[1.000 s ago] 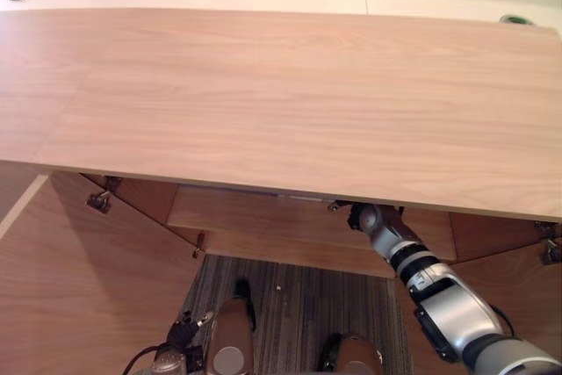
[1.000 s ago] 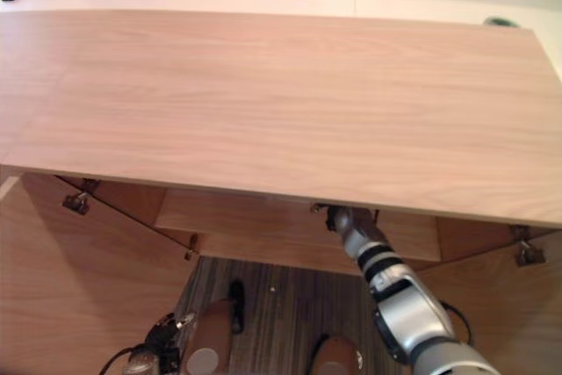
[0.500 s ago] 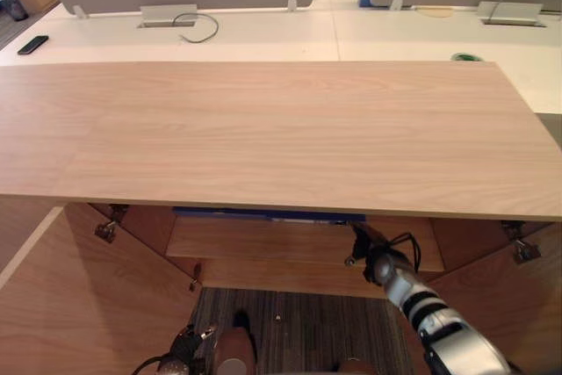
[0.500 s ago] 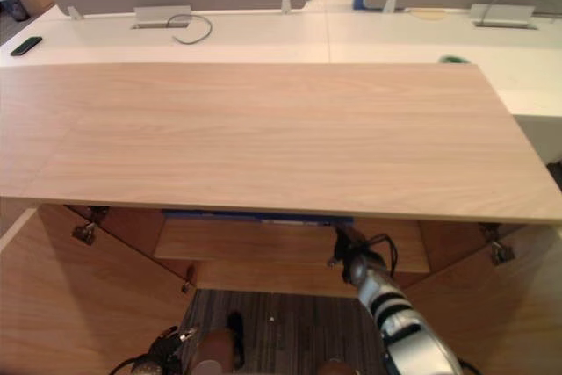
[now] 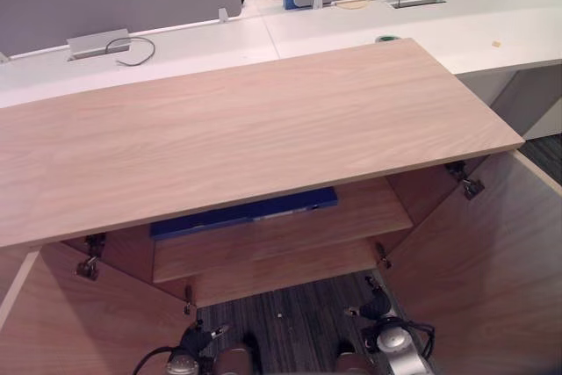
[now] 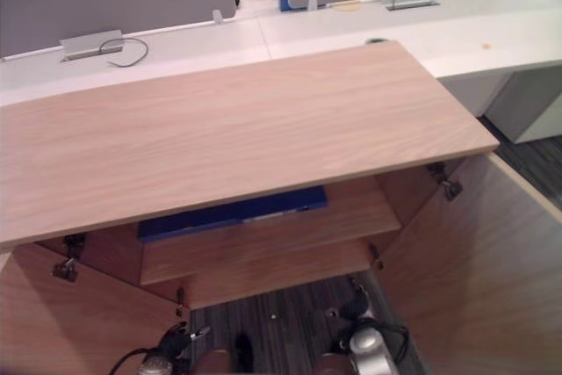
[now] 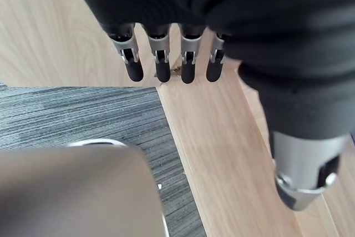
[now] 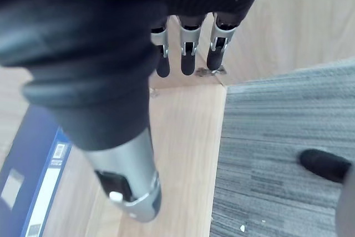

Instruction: Walk over to the cabinet, pick up the folder, carry it to the office cabinet, place the folder inside the office cabinet, then close the office cabinet door

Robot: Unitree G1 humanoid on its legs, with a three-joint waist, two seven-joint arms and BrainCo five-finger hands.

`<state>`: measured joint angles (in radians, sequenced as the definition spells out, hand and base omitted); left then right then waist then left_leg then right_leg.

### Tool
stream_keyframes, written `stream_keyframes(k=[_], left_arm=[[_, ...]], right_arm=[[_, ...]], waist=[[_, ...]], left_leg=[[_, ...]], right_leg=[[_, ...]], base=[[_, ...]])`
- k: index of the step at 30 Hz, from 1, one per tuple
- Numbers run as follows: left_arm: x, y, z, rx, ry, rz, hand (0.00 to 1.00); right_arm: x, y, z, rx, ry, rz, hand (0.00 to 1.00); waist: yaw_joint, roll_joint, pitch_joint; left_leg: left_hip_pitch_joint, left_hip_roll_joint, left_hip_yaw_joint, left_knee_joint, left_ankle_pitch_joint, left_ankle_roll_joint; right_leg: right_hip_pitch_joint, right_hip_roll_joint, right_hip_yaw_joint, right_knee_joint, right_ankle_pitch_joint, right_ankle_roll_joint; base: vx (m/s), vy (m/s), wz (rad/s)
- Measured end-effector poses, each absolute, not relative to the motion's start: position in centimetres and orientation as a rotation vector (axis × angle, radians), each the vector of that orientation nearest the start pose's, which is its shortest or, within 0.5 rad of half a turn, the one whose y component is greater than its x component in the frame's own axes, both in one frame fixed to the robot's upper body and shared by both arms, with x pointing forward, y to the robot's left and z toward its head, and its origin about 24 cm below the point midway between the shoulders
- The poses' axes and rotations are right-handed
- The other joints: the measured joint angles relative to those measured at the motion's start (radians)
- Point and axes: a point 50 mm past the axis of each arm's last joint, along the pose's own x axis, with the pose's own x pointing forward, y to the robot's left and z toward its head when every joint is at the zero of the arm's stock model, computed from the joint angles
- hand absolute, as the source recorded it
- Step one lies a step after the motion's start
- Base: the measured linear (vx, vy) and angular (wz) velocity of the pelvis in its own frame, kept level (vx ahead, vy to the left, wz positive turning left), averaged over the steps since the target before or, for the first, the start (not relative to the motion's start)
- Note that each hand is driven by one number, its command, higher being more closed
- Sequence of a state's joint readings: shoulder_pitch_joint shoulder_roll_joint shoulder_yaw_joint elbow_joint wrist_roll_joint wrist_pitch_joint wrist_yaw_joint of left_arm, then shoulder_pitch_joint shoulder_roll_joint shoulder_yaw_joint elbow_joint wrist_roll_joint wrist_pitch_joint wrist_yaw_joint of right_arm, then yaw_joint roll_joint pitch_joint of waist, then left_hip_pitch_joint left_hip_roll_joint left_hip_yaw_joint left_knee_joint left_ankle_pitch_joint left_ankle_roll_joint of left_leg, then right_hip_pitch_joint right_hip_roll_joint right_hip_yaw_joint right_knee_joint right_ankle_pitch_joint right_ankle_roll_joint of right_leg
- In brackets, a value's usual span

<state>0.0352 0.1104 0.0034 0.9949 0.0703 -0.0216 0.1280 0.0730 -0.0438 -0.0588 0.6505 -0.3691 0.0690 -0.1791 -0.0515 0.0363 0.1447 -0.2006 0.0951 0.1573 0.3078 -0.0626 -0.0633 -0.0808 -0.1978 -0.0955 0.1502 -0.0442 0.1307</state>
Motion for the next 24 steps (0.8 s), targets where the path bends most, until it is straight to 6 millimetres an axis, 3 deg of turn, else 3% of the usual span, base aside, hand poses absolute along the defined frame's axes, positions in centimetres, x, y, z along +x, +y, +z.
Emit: stream_keyframes(k=[5,7,13,17,21,22,23,24], left_arm=[[12.6,19.7,-15.0,0.244,1.0,0.125,0.0],[12.3,19.9,-15.1,0.229,1.011,0.15,0.0],[11.6,19.9,-15.4,0.153,1.042,0.245,0.0],[11.6,19.7,-15.5,0.125,1.044,0.272,0.0],[11.6,19.8,-15.4,0.11,1.038,0.307,0.0],[11.4,19.9,-15.4,0.106,1.044,0.32,0.0],[11.1,20.2,-15.5,0.094,1.05,0.354,0.0],[11.1,20.3,-15.5,0.091,1.052,0.361,0.0]], right_arm=[[14.5,-19.5,-12.8,-0.306,0.887,-0.255,0.0],[12.2,-20.5,-14.0,-0.21,0.984,-0.354,0.0],[7.7,-21.7,-15.8,0.05,1.132,-0.585,0.0],[6.4,-21.3,-15.9,0.239,1.104,-0.72,0.0],[6.9,-21.7,-14.4,0.329,0.953,-0.821,0.0],[7.1,-22.7,-13.4,0.325,0.876,-0.876,0.0],[7.9,-23.9,-11.9,0.308,0.769,-0.929,0.0],[8.0,-24.1,-11.6,0.309,0.751,-0.937,0.0]], waist=[[-0.011,-0.029,0.009],[-0.011,-0.039,0.011],[-0.008,-0.046,0.014],[-0.012,-0.052,0.018],[-0.017,-0.065,0.031],[-0.015,-0.07,0.033],[-0.015,-0.071,0.035],[-0.015,-0.071,0.035]], left_leg=[[0.091,-0.025,0.044,-0.159,0.064,-0.003],[0.133,-0.026,0.058,-0.211,0.087,-0.013],[0.222,-0.02,0.079,-0.282,0.1,-0.013],[0.277,-0.02,0.133,-0.318,0.102,-0.016],[0.324,-0.011,0.234,-0.329,0.087,-0.024],[0.333,-0.004,0.274,-0.315,0.076,-0.028],[0.342,0.023,0.328,-0.287,0.059,-0.03],[0.342,0.029,0.336,-0.278,0.054,-0.03]], right_leg=[[-0.008,-0.003,0.055,-0.027,0.019,-0.003],[-0.004,0.005,0.076,-0.033,0.026,-0.003],[0.043,0.019,0.079,-0.033,0.018,-0.007],[0.036,0.023,0.106,0.004,0.003,-0.008],[0.014,0.03,0.151,0.023,0.001,-0.008],[0.0,0.02,0.123,0.031,-0.017,-0.03],[-0.005,-0.013,-0.009,0.036,-0.042,-0.098],[-0.005,-0.017,-0.035,0.037,-0.046,-0.115]], base=[[0.03,-0.009,-0.35],[0.1,-0.013,-0.26],[0.11,0.005,-0.13],[0.06,0.034,-0.3],[-0.03,0.039,-0.66],[-0.06,0.025,-1.13],[-0.05,0.024,-1.06],[-0.03,-0.002,-1.09]])
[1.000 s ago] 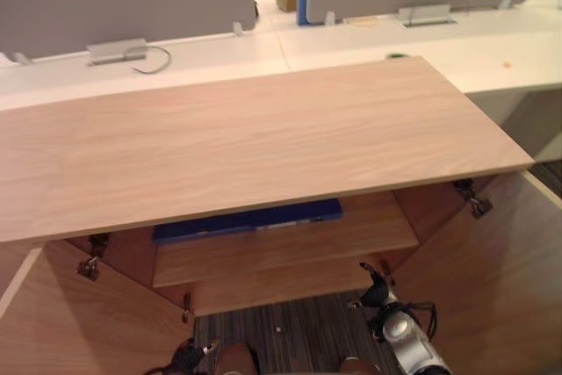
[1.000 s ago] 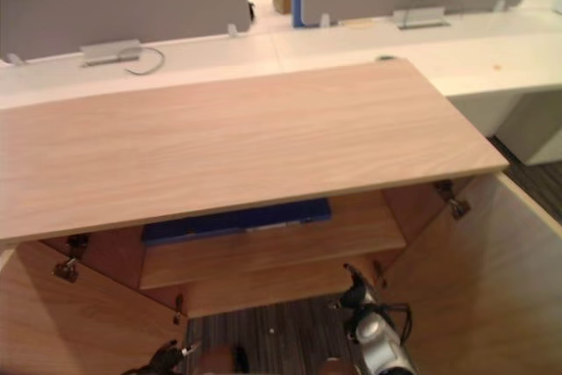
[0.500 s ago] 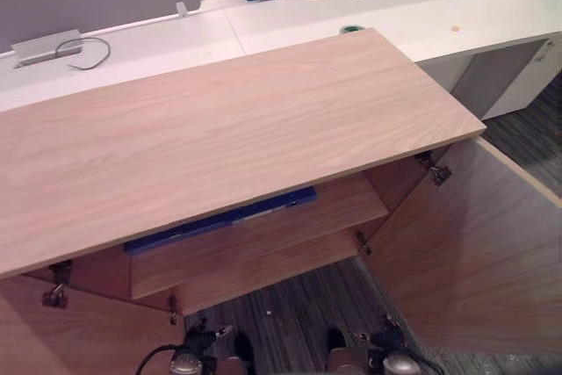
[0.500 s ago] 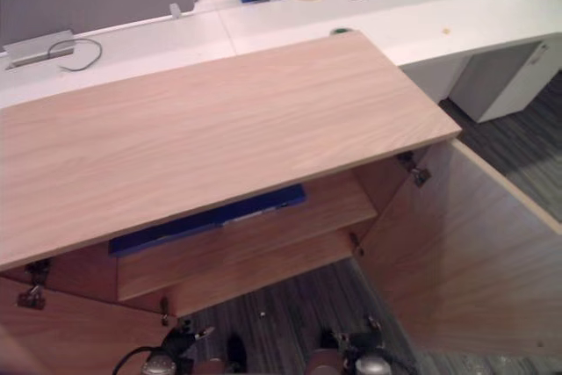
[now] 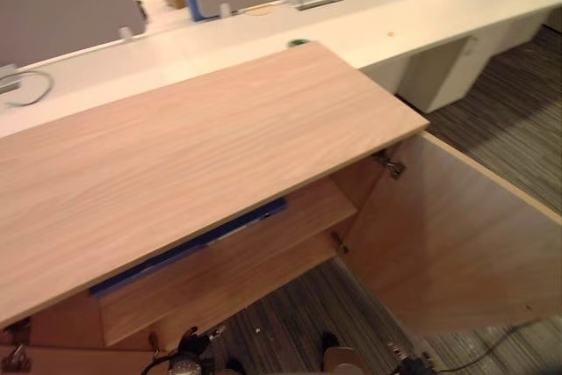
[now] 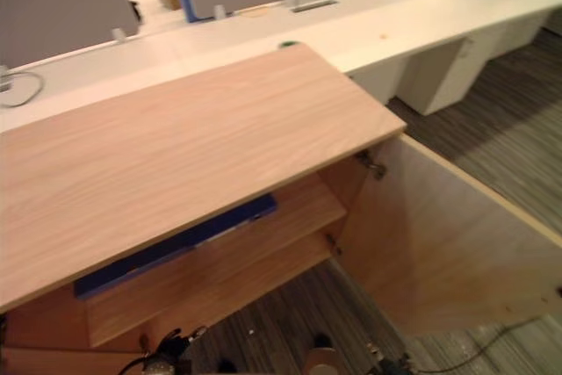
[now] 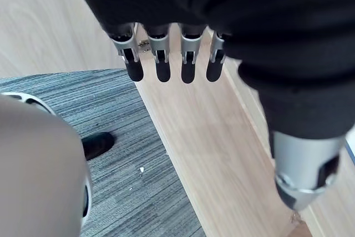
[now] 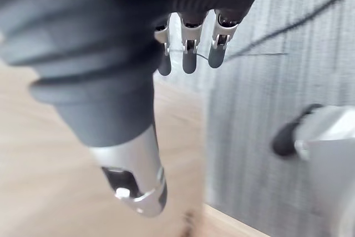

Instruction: Walk over to the cabinet, pick up the folder, carry it to the office cabinet, place the folder inside the office cabinet, then close the office cabinet door

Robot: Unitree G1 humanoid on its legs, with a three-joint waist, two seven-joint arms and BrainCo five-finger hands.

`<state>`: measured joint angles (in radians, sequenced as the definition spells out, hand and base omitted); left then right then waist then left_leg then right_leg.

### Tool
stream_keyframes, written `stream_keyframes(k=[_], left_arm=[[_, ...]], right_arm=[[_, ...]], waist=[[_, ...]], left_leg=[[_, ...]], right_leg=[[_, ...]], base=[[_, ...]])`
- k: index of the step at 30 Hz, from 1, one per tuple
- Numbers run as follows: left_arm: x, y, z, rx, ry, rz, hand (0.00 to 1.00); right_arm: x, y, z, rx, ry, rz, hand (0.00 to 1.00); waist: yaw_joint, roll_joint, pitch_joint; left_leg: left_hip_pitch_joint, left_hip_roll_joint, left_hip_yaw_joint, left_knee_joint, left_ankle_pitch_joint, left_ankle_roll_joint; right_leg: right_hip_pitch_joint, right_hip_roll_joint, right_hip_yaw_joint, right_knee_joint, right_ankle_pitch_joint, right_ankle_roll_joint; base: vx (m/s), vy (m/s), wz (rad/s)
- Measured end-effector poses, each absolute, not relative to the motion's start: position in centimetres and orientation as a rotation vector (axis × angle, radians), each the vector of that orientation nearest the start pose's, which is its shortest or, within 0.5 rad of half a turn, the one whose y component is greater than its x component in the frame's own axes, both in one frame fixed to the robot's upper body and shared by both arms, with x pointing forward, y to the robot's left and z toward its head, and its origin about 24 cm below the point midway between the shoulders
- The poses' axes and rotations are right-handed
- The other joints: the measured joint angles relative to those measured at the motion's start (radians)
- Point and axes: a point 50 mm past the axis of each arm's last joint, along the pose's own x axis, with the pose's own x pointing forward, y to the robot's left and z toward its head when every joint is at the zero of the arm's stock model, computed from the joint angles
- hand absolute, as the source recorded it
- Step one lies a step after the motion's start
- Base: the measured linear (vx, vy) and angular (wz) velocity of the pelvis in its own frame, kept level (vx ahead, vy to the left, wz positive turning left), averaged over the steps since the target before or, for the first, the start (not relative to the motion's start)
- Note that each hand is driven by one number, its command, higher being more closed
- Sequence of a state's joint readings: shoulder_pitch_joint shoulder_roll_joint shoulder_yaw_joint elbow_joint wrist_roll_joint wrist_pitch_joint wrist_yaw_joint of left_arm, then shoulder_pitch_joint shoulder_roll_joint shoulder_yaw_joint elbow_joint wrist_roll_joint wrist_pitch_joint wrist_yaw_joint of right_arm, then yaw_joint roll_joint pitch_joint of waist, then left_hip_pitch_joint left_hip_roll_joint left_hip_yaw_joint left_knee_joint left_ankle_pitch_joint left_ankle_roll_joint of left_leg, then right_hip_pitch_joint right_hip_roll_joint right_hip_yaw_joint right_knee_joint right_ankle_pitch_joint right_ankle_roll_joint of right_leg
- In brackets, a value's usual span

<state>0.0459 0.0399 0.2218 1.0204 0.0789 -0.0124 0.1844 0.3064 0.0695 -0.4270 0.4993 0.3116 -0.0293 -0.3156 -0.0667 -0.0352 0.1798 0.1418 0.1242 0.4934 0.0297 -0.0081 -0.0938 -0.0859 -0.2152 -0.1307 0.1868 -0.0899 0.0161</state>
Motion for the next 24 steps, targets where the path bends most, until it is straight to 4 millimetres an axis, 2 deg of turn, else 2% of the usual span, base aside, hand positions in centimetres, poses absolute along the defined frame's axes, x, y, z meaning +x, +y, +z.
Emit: stream_keyframes(k=[1,2,4,6,8,9,10,11,12,13,14,15,16,17,19,21,22,23,24], left_arm=[[11.0,20.5,-15.5,0.092,1.056,0.377,0.0],[11.0,20.8,-15.4,0.095,1.054,0.389,0.0],[11.2,21.5,-15.2,0.105,1.046,0.405,0.0],[11.1,21.6,-15.3,0.107,1.056,0.405,0.0],[10.8,21.7,-15.4,0.109,1.077,0.404,0.0],[10.5,21.9,-15.4,0.11,1.084,0.406,0.0],[10.3,22.5,-15.4,0.119,1.089,0.418,0.0],[10.2,22.7,-15.4,0.121,1.094,0.424,0.0],[9.9,23.4,-15.3,0.14,1.098,0.433,0.0],[9.9,23.3,-15.3,0.14,1.097,0.43,0.0],[10.2,23.0,-15.3,0.133,1.088,0.423,0.0],[10.4,23.2,-15.2,0.138,1.084,0.422,0.0],[10.2,23.2,-15.2,0.142,1.09,0.42,0.0],[10.2,23.3,-15.2,0.135,1.088,0.432,0.0],[9.8,23.3,-15.3,0.136,1.1,0.433,0.0],[9.9,23.1,-15.3,0.129,1.097,0.431,0.0],[10.0,23.2,-15.3,0.127,1.091,0.432,0.0],[10.2,23.1,-15.2,0.122,1.083,0.424,0.0],[10.3,23.0,-15.2,0.12,1.08,0.42,0.0]], right_arm=[[8.4,-24.9,-10.6,0.31,0.68,-0.976,0.0],[8.7,-25.6,-9.7,0.308,0.619,-1.01,0.0],[9.0,-26.9,-8.4,0.301,0.537,-1.071,0.0],[9.4,-28.5,-7.2,0.312,0.456,-1.165,0.0],[10.2,-29.6,-6.5,0.336,0.4,-1.234,0.0],[10.5,-29.9,-6.2,0.342,0.381,-1.26,0.0],[10.8,-30.2,-6.0,0.342,0.369,-1.268,0.0],[11.3,-30.2,-5.8,0.346,0.359,-1.261,0.0],[13.1,-30.3,-4.9,0.351,0.312,-1.231,0.0],[13.9,-30.6,-4.3,0.343,0.284,-1.22,0.0],[14.6,-31.2,-3.6,0.326,0.255,-1.211,0.0],[15.6,-31.4,-3.2,0.32,0.24,-1.196,0.0],[15.0,-31.9,-3.1,0.305,0.239,-1.215,0.0],[14.7,-32.3,-3.0,0.305,0.238,-1.232,0.0],[15.3,-32.8,-2.4,0.287,0.214,-1.196,0.0],[15.5,-33.5,-1.7,0.262,0.196,-1.173,0.0],[15.6,-33.7,-1.4,0.251,0.183,-1.165,0.0],[15.8,-34.2,-0.9,0.228,0.168,-1.149,0.0],[16.0,-34.4,-0.6,0.216,0.159,-1.136,0.0]], waist=[[-0.001,-0.004,0.002],[-0.002,-0.014,0.004],[-0.004,-0.033,0.005],[-0.009,-0.034,0.007],[-0.011,-0.03,0.01],[-0.017,-0.042,0.004],[-0.02,-0.052,-0.004],[-0.02,-0.048,-0.004],[-0.013,-0.065,-0.016],[-0.004,-0.052,-0.023],[0.006,-0.027,-0.021],[0.005,-0.028,-0.011],[-0.002,-0.028,-0.01],[-0.003,-0.019,-0.006],[-0.008,-0.002,-0.002],[-0.009,-0.003,-0.003],[-0.008,-0.006,-0.003],[-0.01,-0.006,-0.001],[-0.01,0.005,-0.003]], left_leg=[[0.0,0.031,0.04,0.039,-0.02,-0.007],[0.0,0.058,0.07,0.073,-0.038,-0.015],[0.004,0.08,0.111,0.091,-0.048,-0.026],[0.016,0.093,0.154,0.073,-0.046,-0.024],[0.034,0.103,0.215,0.063,-0.044,-0.025],[0.04,0.101,0.241,0.085,-0.055,-0.039],[0.046,0.113,0.261,0.136,-0.089,-0.058],[0.048,0.127,0.277,0.161,-0.094,-0.052],[0.02,0.149,0.281,0.248,-0.164,-0.006],[-0.003,0.141,0.259,0.235,-0.193,-0.009],[-0.02,0.155,0.247,0.237,-0.201,-0.022],[-0.038,0.195,0.28,0.32,-0.222,-0.045],[-0.039,0.213,0.267,0.354,-0.241,-0.061],[-0.026,0.241,0.27,0.386,-0.248,-0.066],[0.006,0.28,0.275,0.403,-0.233,-0.057],[-0.004,0.313,0.262,0.473,-0.195,-0.044],[-0.021,0.332,0.247,0.514,-0.21,-0.048],[-0.043,0.316,0.217,0.457,-0.258,-0.058],[-0.055,0.306,0.212,0.413,-0.251,-0.046]], right_leg=[[0.001,-0.011,-0.094,0.004,-0.009,-0.067],[0.0,-0.022,-0.166,0.011,-0.002,-0.093],[-0.014,-0.026,-0.236,0.013,0.035,-0.156],[-0.024,-0.026,-0.316,0.004,0.031,-0.216],[-0.036,-0.042,-0.377,0.025,0.028,-0.211],[-0.072,-0.082,-0.407,0.096,0.042,-0.201],[-0.082,-0.091,-0.406,0.121,0.122,-0.15],[-0.082,-0.076,-0.398,0.111,0.144,-0.121],[-0.073,-0.02,-0.313,-0.012,0.206,-0.046],[-0.069,0.006,-0.282,-0.08,0.233,0.0],[-0.083,0.026,-0.27,-0.095,0.229,0.017],[-0.15,0.008,-0.264,0.04,0.172,0.042],[-0.16,0.002,-0.263,0.104,0.124,0.048],[-0.145,0.034,-0.258,0.106,0.116,0.041],[-0.1,0.084,-0.245,0.06,0.122,0.029],[-0.062,0.102,-0.241,0.013,0.131,0.016],[-0.039,0.106,-0.235,-0.018,0.14,0.009],[-0.018,0.113,-0.234,-0.048,0.149,0.01],[-0.012,0.119,-0.233,-0.055,0.152,0.012]], base=[[-0.03,-0.045,-0.86],[-0.02,-0.072,-0.92],[0.0,-0.092,-0.73],[0.05,-0.065,-0.87],[0.11,-0.051,-1.0],[0.16,-0.047,-0.96],[0.14,-0.049,-0.98],[0.14,-0.07,-1.47],[0.08,-0.056,-1.41],[0.03,-0.045,-1.51],[-0.05,0.047,-1.07],[0.0,0.058,-0.68],[0.07,0.038,-0.44],[0.13,-0.029,-0.17],[0.15,-0.123,-0.38],[0.15,-0.108,-0.15],[0.05,-0.025,-0.08],[0.02,0.01,-0.11],[0.01,0.058,-0.25]])
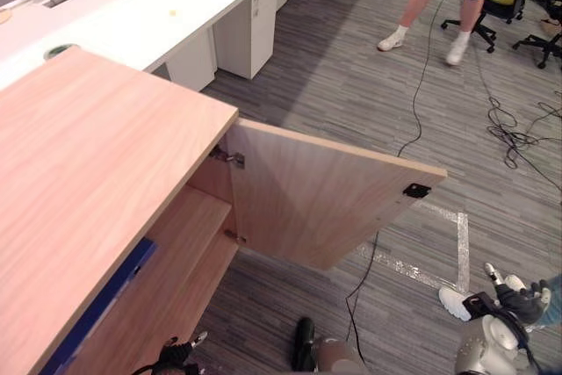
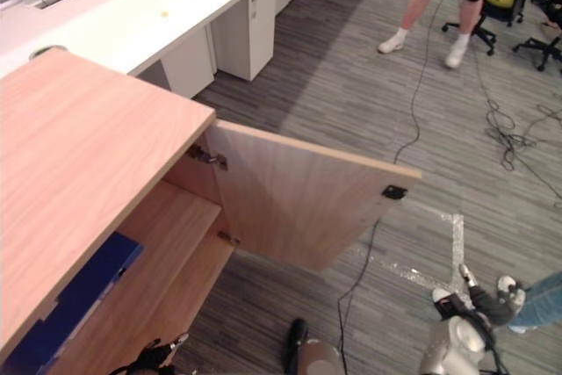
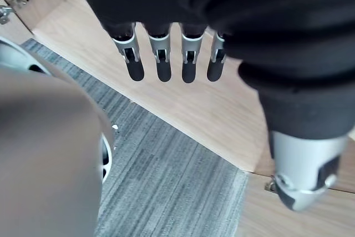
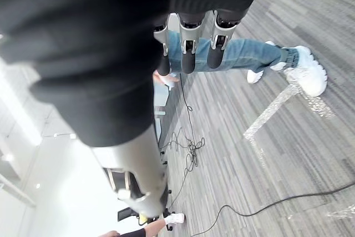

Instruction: Walk over to the cabinet, pick up the folder, carry it to the office cabinet, place the folder inside the office cabinet, then close the office cabinet door

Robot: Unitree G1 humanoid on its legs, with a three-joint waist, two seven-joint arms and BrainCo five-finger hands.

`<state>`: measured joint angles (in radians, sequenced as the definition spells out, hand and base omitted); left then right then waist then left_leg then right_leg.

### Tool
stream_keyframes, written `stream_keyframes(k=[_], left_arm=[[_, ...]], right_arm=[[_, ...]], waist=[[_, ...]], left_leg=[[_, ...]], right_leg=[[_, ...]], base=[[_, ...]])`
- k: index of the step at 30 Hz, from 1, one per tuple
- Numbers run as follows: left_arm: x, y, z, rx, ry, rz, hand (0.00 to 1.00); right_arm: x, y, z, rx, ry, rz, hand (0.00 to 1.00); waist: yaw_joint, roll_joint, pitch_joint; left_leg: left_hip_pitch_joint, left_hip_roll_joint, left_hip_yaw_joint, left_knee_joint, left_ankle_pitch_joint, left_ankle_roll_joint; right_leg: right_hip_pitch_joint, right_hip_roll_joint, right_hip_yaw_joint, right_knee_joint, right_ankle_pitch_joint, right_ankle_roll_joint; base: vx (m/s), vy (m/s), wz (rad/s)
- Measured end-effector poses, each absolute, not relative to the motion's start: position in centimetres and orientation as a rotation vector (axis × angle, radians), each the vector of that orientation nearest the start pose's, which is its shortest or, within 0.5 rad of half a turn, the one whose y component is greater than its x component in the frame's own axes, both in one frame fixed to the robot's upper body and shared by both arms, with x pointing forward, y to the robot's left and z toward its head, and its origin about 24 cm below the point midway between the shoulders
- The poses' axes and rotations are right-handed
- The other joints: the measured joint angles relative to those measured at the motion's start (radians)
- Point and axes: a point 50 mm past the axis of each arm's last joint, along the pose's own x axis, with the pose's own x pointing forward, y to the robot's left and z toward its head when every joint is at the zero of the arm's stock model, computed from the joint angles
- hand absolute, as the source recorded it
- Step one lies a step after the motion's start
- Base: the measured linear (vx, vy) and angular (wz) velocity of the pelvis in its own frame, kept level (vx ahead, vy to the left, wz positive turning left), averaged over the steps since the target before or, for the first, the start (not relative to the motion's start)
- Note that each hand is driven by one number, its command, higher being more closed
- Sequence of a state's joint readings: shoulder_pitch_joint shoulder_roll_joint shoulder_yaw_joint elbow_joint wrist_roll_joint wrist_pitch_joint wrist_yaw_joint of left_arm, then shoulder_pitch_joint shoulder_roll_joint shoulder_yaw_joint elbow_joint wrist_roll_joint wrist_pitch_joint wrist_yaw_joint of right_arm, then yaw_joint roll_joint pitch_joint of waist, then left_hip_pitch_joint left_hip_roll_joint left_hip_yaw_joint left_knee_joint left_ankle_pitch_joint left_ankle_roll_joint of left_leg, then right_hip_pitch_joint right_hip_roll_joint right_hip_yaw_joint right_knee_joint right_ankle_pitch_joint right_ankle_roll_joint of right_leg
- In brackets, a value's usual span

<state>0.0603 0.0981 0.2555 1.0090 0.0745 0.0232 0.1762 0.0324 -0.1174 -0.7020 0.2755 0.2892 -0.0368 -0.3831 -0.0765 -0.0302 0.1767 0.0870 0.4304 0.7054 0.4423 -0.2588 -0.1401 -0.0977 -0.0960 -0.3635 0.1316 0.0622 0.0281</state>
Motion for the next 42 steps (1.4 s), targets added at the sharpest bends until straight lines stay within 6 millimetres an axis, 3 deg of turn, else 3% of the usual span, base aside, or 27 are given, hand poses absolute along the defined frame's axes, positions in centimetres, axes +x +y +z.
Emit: stream_keyframes(k=[1,6,12,19,26,28,33,36,39,40,41,42], left_arm=[[10.1,22.9,-15.2,0.118,1.084,0.415,0.0],[9.7,23.0,-15.4,0.116,1.096,0.406,0.0],[9.5,22.6,-15.5,0.123,1.104,0.346,0.0],[7.8,23.4,-15.7,0.12,1.14,0.372,0.0],[6.9,23.5,-15.8,0.124,1.162,0.375,0.0],[6.9,23.5,-15.8,0.124,1.161,0.372,0.0],[7.0,24.1,-15.7,0.15,1.159,0.345,0.0],[7.1,24.5,-15.6,0.157,1.158,0.347,0.0],[7.8,24.5,-15.6,0.156,1.152,0.337,0.0],[8.3,24.4,-15.5,0.156,1.137,0.33,0.0],[8.6,24.4,-15.5,0.158,1.129,0.324,0.0],[9.0,24.2,-15.4,0.159,1.113,0.313,0.0]], right_arm=[[16.3,-34.7,-0.2,0.2,0.151,-1.114,0.0],[17.3,-36.2,1.7,0.127,0.102,-1.036,0.0],[21.6,-37.6,3.2,0.018,0.135,-0.861,0.0],[26.5,-36.3,3.6,-0.053,0.223,-0.648,0.0],[27.8,-35.8,3.3,-0.23,0.34,-0.468,0.0],[28.2,-35.5,3.6,-0.378,0.381,-0.368,0.0],[29.4,-32.9,4.0,-0.696,0.443,-0.038,0.0],[29.2,-30.0,4.3,-0.94,0.436,0.256,0.0],[27.5,-24.9,3.6,-1.078,0.403,0.659,0.0],[26.2,-21.9,3.0,-1.065,0.371,0.858,0.0],[25.4,-20.5,2.6,-1.048,0.354,0.946,0.0],[24.0,-17.9,2.2,-0.982,0.314,1.091,0.0]], waist=[[0.012,0.008,0.004],[0.009,0.021,0.007],[0.013,0.046,0.004],[0.045,0.069,0.008],[0.052,0.068,0.008],[0.052,0.068,0.008],[0.053,0.059,0.012],[0.048,0.056,0.012],[0.049,0.052,-0.003],[0.053,0.047,-0.011],[0.056,0.046,-0.014],[0.066,0.045,-0.015]], left_leg=[[0.007,-0.007,-0.014,-0.027,0.024,-0.006],[0.024,-0.05,-0.026,-0.077,0.043,-0.014],[0.054,-0.085,-0.073,-0.12,0.088,-0.023],[0.055,-0.103,-0.126,-0.16,0.114,-0.029],[0.056,-0.118,-0.156,-0.202,0.135,-0.037],[0.057,-0.127,-0.163,-0.227,0.149,-0.036],[0.054,-0.118,-0.157,-0.255,0.182,-0.035],[0.034,-0.092,-0.136,-0.241,0.173,-0.03],[0.013,-0.059,-0.14,-0.229,0.175,-0.032],[0.005,-0.049,-0.148,-0.229,0.177,-0.029],[0.002,-0.044,-0.152,-0.229,0.18,-0.031],[0.001,-0.037,-0.154,-0.229,0.188,-0.034]], right_leg=[[0.011,0.014,0.014,-0.009,0.003,0.004],[0.074,0.015,0.008,-0.13,0.058,0.023],[0.158,-0.011,-0.042,-0.198,0.071,0.034],[0.194,-0.017,-0.094,-0.215,0.074,0.036],[0.201,-0.022,-0.12,-0.216,0.084,0.032],[0.197,-0.022,-0.124,-0.22,0.088,0.029],[0.175,-0.005,-0.11,-0.222,0.088,0.026],[0.138,0.025,-0.078,-0.222,0.085,0.023],[0.117,0.058,-0.07,-0.222,0.085,0.02],[0.112,0.069,-0.073,-0.222,0.083,0.01],[0.111,0.075,-0.076,-0.222,0.082,0.004],[0.11,0.082,-0.077,-0.222,0.08,-0.003]], base=[[0.06,0.099,-0.26],[0.07,0.067,0.04],[0.09,0.073,0.25],[0.07,0.061,0.24],[0.0,0.049,0.13],[-0.06,0.022,0.06],[-0.09,-0.037,-0.09],[-0.08,-0.072,-0.34],[-0.02,-0.11,-0.13],[0.03,-0.091,0.03],[0.05,-0.109,0.04],[0.09,-0.098,0.06]])
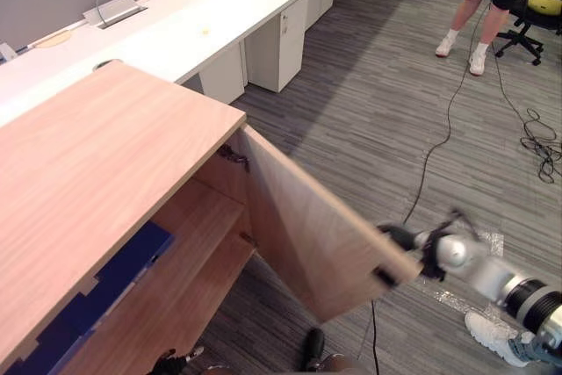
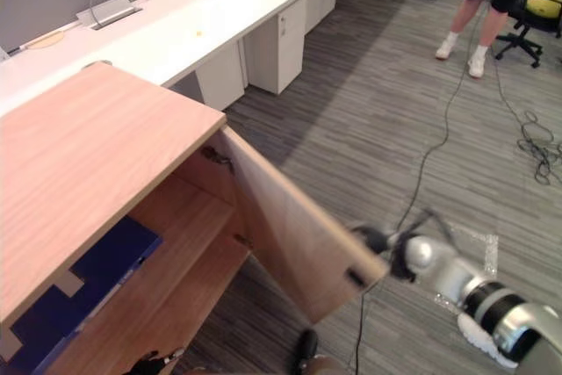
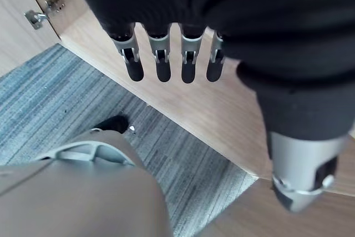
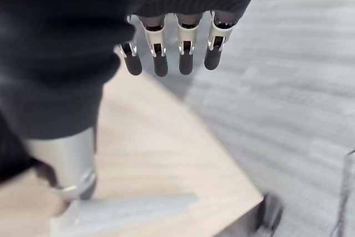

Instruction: Walk over to the cabinet, pick up the folder, carry it to the office cabinet, place the folder inside the office cabinet, then close the office cabinet door

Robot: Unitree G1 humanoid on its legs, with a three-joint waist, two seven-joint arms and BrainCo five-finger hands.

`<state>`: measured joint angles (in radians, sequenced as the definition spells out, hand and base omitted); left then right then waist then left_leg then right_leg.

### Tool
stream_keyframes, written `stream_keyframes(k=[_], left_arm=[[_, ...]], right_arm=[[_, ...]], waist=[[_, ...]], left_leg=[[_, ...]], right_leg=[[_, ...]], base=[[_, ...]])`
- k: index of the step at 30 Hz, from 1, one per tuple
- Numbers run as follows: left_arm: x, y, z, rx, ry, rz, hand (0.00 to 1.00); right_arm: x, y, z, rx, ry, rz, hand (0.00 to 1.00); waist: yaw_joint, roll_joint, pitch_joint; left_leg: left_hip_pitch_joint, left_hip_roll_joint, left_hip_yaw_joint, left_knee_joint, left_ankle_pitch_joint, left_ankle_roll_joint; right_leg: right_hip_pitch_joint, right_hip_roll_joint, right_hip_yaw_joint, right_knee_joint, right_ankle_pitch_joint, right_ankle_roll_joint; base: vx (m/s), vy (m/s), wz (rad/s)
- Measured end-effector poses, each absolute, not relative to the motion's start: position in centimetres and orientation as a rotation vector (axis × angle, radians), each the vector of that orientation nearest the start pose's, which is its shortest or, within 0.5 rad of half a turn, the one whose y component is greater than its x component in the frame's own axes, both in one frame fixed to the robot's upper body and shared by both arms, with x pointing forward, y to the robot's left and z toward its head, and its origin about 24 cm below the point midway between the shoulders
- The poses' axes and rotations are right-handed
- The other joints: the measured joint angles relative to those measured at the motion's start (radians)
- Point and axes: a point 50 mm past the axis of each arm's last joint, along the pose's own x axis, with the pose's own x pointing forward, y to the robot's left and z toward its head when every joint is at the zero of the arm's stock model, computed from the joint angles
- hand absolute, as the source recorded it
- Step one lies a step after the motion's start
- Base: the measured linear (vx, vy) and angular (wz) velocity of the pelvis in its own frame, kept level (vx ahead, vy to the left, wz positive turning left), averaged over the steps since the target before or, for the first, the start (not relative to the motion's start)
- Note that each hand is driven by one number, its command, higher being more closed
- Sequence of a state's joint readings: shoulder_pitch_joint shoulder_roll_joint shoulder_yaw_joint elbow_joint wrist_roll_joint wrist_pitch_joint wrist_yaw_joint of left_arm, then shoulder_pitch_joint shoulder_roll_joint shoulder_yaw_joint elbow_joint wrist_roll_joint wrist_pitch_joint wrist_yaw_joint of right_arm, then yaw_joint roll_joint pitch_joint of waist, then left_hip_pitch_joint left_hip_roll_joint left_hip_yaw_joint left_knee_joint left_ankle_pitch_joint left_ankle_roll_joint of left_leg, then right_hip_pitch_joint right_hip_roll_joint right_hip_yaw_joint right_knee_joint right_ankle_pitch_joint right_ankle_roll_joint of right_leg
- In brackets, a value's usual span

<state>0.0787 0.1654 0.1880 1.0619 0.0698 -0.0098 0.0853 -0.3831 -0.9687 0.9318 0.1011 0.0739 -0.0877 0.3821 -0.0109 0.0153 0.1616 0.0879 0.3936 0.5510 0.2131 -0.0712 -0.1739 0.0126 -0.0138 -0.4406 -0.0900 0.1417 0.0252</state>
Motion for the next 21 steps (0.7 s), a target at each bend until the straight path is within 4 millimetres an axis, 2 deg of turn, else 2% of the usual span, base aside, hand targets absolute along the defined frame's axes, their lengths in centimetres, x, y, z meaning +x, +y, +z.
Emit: stream_keyframes(k=[1,3,5,6,10,15,17,21], left_arm=[[9.2,24.1,-15.4,0.151,1.109,0.309,0.0],[8.9,24.4,-15.4,0.136,1.116,0.334,0.0],[8.0,25.0,-15.5,0.121,1.142,0.372,0.0],[7.4,25.3,-15.6,0.113,1.162,0.391,0.0],[6.6,26.2,-15.6,0.057,1.178,0.477,0.0],[5.0,27.1,-15.7,-0.057,1.213,0.612,0.0],[3.2,26.9,-16.1,-0.144,1.262,0.689,0.0],[2.0,26.5,-16.3,-0.254,1.278,0.773,0.0]], right_arm=[[22.3,-15.7,1.8,-0.92,0.289,1.255,0.0],[19.9,-14.1,1.1,-0.844,0.31,1.424,0.0],[18.6,-13.9,0.4,-0.798,0.359,1.496,0.0],[18.5,-13.9,0.4,-0.784,0.373,1.504,0.0],[18.3,-13.4,0.6,-0.774,0.353,1.53,0.0],[17.6,-11.8,0.3,-0.745,0.326,1.589,0.0],[17.2,-10.6,0.1,-0.714,0.303,1.618,0.0],[16.7,-9.6,-0.7,-0.701,0.31,1.636,0.0]], waist=[[0.012,0.0,-0.001],[0.024,-0.005,-0.002],[0.023,-0.022,-0.012],[0.026,-0.037,-0.022],[0.036,-0.063,-0.041],[0.058,-0.065,-0.042],[0.061,-0.065,-0.042],[0.066,-0.065,-0.047]], left_leg=[[-0.002,0.001,-0.002,-0.001,0.001,-0.001],[-0.006,-0.001,-0.006,-0.001,0.004,-0.007],[-0.011,-0.008,-0.007,0.001,0.005,-0.008],[-0.015,-0.015,-0.007,0.001,0.005,-0.008],[-0.017,-0.025,-0.007,0.002,0.005,-0.008],[-0.019,-0.027,-0.014,-0.001,0.003,-0.006],[-0.019,-0.027,-0.019,-0.004,0.001,-0.002],[-0.045,-0.035,-0.056,-0.014,0.009,0.006]], right_leg=[[-0.001,0.002,-0.002,0.0,0.0,-0.008],[0.0,0.0,-0.008,0.005,0.006,-0.017],[-0.001,-0.007,-0.012,0.005,0.008,-0.02],[-0.003,-0.015,-0.014,0.005,0.009,-0.02],[-0.003,-0.025,-0.014,0.005,0.01,-0.018],[-0.001,-0.027,-0.016,0.0,0.012,-0.016],[0.0,-0.026,-0.018,0.0,0.012,-0.015],[-0.004,-0.032,-0.05,0.0,0.012,-0.015]], base=[[0.1,-0.076,0.05],[0.12,-0.023,0.09],[0.14,0.017,0.1],[0.12,0.026,0.07],[0.09,0.024,0.04],[0.03,0.002,0.02],[0.01,-0.008,0.02],[0.02,-0.021,0.24]])
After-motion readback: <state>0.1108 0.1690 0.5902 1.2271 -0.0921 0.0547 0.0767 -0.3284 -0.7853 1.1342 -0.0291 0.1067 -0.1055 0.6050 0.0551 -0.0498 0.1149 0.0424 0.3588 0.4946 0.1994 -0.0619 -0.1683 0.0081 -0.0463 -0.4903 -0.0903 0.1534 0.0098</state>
